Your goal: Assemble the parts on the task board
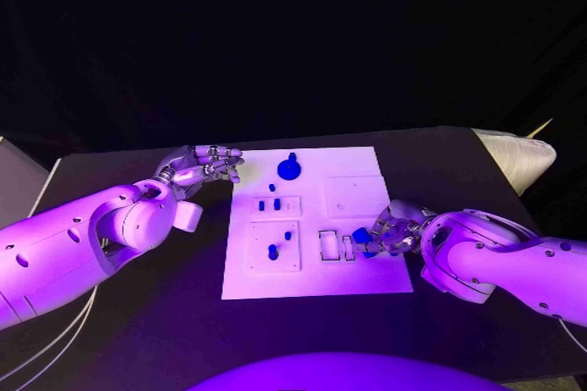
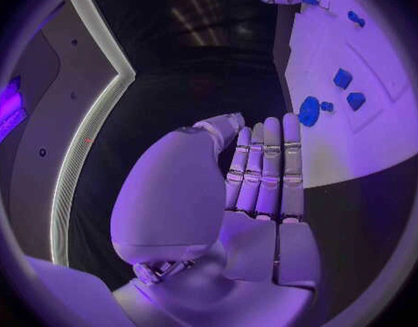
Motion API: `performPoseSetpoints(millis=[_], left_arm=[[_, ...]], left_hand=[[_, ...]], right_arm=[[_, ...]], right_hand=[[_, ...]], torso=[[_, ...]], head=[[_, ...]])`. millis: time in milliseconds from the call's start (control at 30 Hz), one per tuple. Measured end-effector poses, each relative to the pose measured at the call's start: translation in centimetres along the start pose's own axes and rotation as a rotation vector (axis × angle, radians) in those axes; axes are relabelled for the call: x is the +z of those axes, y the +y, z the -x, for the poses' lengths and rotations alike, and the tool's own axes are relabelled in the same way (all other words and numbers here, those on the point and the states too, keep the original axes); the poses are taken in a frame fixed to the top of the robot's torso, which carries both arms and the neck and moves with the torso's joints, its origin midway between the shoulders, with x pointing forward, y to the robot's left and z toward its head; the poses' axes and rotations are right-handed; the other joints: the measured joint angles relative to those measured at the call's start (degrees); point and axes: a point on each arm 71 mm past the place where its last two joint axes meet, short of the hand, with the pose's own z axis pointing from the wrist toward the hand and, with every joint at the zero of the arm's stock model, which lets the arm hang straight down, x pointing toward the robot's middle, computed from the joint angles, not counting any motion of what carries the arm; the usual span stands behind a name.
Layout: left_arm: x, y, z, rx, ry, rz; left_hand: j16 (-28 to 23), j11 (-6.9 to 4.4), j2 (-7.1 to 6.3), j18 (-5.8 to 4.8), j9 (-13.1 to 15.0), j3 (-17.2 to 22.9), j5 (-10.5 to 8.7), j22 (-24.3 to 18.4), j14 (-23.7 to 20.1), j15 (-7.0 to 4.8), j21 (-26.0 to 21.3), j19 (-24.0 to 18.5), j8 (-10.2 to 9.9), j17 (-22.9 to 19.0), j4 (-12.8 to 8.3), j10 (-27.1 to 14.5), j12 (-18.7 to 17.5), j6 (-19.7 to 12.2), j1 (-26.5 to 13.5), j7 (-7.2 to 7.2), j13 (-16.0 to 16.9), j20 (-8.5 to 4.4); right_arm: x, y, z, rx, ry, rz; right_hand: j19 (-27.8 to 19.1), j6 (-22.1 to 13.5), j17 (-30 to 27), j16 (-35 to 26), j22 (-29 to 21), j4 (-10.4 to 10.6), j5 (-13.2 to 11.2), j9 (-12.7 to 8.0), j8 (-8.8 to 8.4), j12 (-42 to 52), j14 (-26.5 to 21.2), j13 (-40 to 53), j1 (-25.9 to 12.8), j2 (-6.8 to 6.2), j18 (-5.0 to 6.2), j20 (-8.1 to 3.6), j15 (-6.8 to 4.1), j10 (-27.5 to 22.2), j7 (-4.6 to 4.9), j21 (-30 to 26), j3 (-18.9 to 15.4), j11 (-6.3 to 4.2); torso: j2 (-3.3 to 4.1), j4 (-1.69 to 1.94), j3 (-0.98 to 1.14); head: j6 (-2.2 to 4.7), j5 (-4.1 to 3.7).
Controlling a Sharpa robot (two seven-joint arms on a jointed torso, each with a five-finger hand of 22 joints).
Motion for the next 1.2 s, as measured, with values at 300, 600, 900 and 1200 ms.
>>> performPoseSetpoints(millis=[300, 600, 900, 1200], left_arm=[[0.0, 0.0, 0.1, 0.000, -0.001, 0.001], [-0.1, 0.0, 0.0, 0.000, -0.001, 0.001], [-0.1, 0.0, 0.1, 0.000, -0.001, 0.001], [-0.1, 0.0, 0.0, -0.001, 0.002, 0.001]], left_hand=[[0.0, 0.00, 0.00, 0.00, 0.0, 0.0, 0.00, 0.0, 0.0, 0.00, 0.0, 0.0, 0.0, 0.0, 0.0, 0.0, 0.0, 0.0, 0.0, 0.00, 0.1, 0.00], [0.0, 0.00, 0.00, 0.00, 0.0, 0.0, 0.00, 0.0, 0.0, 0.00, 0.0, 0.0, 0.0, 0.0, 0.0, 0.0, 0.0, 0.0, 0.0, 0.00, 0.0, 0.00], [0.0, 0.00, 0.00, 0.00, 0.0, 0.0, 0.00, 0.0, 0.0, 0.00, 0.0, 0.0, 0.0, 0.0, 0.0, 0.0, 0.0, 0.0, 0.0, 0.00, 0.0, 0.00], [0.0, 0.00, 0.00, 0.00, 0.0, 0.0, 0.00, 0.0, 0.0, 0.00, 0.0, 0.0, 0.0, 0.0, 0.0, 0.0, 0.0, 0.0, 0.0, 0.00, 0.0, 0.00]], right_arm=[[-1.1, -0.1, 0.9, 0.099, 0.009, -0.023], [-1.6, 0.9, 1.4, 0.159, 0.021, -0.015], [-1.4, 2.6, 0.6, 0.184, 0.046, 0.014], [-0.5, 4.1, -0.7, 0.187, 0.077, 0.033]], right_hand=[[0.0, 0.2, 0.0, 0.0, 0.0, 0.1, 0.0, -0.4, -0.01, 0.0, 0.0, 0.0, 2.0, 1.67, 0.00, 0.00, 0.00, 0.0, 0.18, 0.0, 0.2, 0.00], [0.0, 0.2, 0.0, 0.0, 0.0, 0.1, 0.0, -0.4, 0.01, 0.0, 0.0, 0.0, 2.0, 1.68, 0.00, 0.00, 0.00, 0.0, 0.17, 0.2, 0.2, 0.00], [0.0, 0.4, 0.0, 0.0, 0.0, 0.3, -0.7, -0.4, 0.03, 0.0, 0.0, 0.0, 1.8, 1.85, 0.00, 0.00, 0.00, 0.0, 0.39, 0.2, 0.4, 0.00], [0.0, 0.4, 0.0, 0.0, 0.0, 0.2, -1.7, -0.4, 0.21, 0.0, 0.0, 0.0, 0.7, 1.67, 0.01, 0.00, 0.00, 0.0, 0.38, 0.2, 0.7, 0.01]], torso=[[0.00, -0.03, 0.01], [-0.02, -0.03, -0.05], [-0.02, -0.01, -0.05], [0.02, 0.02, -0.03]], head=[[0.04, -0.03], [0.17, -0.20], [0.04, -0.07], [-0.03, 0.16]])
